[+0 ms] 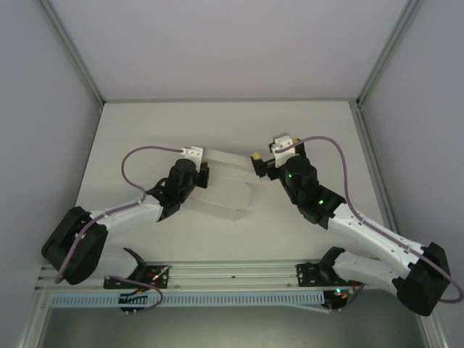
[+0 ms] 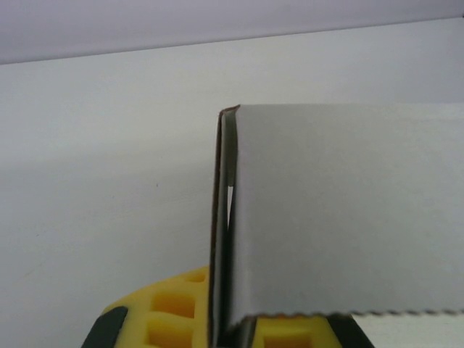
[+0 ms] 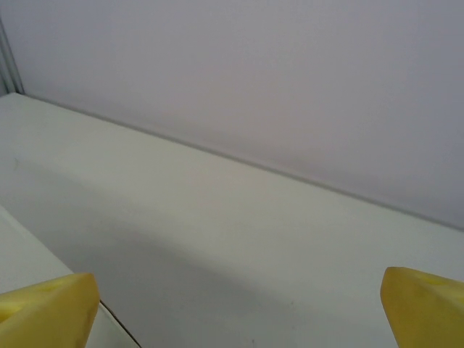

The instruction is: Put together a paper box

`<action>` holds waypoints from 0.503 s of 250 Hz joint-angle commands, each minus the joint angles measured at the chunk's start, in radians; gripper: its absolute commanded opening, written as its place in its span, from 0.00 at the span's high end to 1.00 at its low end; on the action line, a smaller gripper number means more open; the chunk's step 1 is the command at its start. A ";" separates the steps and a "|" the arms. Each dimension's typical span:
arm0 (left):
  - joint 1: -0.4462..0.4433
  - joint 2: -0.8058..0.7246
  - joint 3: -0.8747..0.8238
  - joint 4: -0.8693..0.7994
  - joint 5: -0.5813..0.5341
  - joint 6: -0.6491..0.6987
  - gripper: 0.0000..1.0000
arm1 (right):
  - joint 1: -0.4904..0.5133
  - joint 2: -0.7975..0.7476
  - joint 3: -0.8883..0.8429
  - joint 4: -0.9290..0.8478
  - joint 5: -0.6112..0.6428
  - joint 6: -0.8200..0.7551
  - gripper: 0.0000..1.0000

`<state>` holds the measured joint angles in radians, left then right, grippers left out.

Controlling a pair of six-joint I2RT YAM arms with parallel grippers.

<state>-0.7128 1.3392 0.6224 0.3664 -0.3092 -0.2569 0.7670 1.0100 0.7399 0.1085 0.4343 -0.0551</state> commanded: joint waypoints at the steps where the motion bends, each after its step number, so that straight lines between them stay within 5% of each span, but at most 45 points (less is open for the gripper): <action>1: 0.011 -0.042 0.006 -0.024 -0.004 -0.044 1.00 | -0.023 0.021 -0.020 -0.011 -0.056 0.092 0.00; 126: 0.014 -0.054 0.022 -0.008 0.124 -0.099 1.00 | -0.027 0.166 -0.088 0.316 -0.238 0.112 0.00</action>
<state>-0.7063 1.2995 0.6224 0.3264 -0.2588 -0.3260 0.7437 1.1584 0.6853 0.2329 0.2600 0.0185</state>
